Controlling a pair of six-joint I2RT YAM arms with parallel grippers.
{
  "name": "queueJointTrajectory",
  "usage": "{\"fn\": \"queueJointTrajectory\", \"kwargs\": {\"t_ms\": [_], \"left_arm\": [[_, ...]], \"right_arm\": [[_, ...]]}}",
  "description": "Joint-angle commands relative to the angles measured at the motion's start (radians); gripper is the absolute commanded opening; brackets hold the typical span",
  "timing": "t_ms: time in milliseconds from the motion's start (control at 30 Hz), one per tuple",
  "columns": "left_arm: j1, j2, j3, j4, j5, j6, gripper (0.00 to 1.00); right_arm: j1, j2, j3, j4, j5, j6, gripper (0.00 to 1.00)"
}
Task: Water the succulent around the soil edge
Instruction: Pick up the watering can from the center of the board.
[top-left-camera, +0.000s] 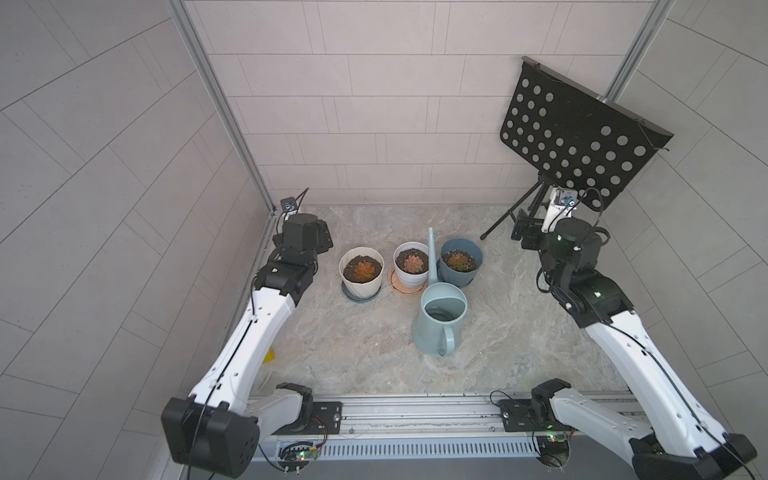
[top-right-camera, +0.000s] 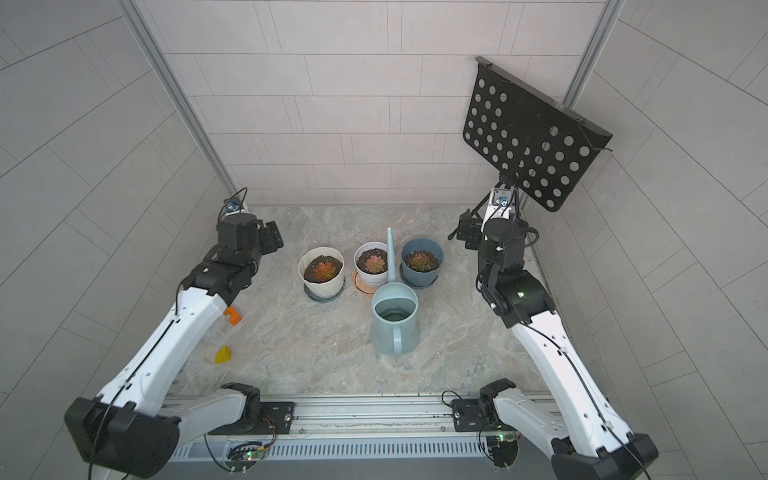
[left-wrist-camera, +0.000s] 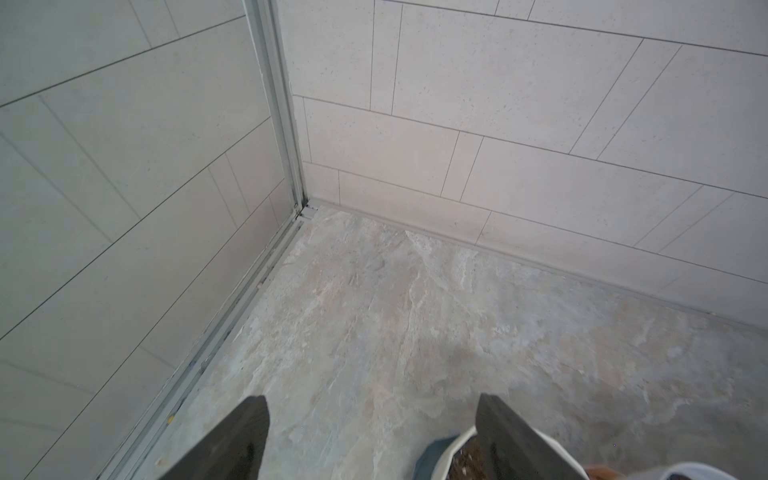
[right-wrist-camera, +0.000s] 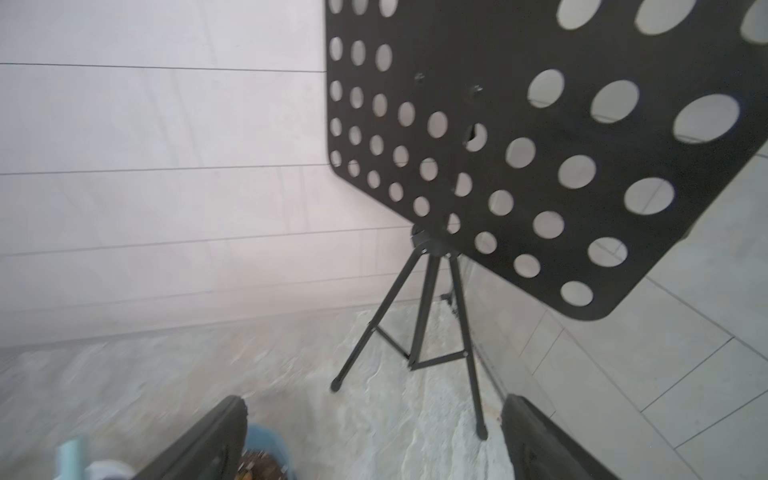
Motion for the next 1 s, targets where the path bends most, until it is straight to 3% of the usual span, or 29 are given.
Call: {"fn": "queueJointTrajectory", "kwargs": {"t_ms": [0, 200, 400, 500, 667, 767, 967], "left_arm": [[-0.005, -0.098, 0.030, -0.383, 0.041, -0.040, 0.84], [-0.005, -0.365, -0.080, -0.543, 0.100, -0.052, 0.87], [-0.046, -0.458, -0.100, -0.604, 0.124, -0.117, 0.88], [-0.046, -0.460, -0.103, -0.608, 0.148, -0.127, 0.89], [-0.046, -0.468, -0.108, -0.613, 0.154, -0.144, 0.90], [-0.046, -0.464, -0.108, -0.614, 0.152, -0.143, 0.90], [-0.046, -0.457, -0.114, -0.611, 0.147, -0.148, 0.91]], "right_arm": [[0.090, -0.090, 0.045, -0.445, 0.002, 0.167, 1.00], [0.354, -0.293, -0.038, -0.710, -0.079, 0.489, 1.00], [0.564, -0.368, -0.195, -0.682, -0.145, 0.672, 1.00], [0.724, -0.306, -0.221, -0.640, -0.074, 0.707, 1.00], [1.020, -0.098, -0.134, -0.671, 0.127, 0.756, 1.00], [1.110, -0.034, -0.097, -0.681, 0.181, 0.799, 1.00], [1.192, 0.029, -0.127, -0.641, 0.219, 0.917, 1.00]]}}
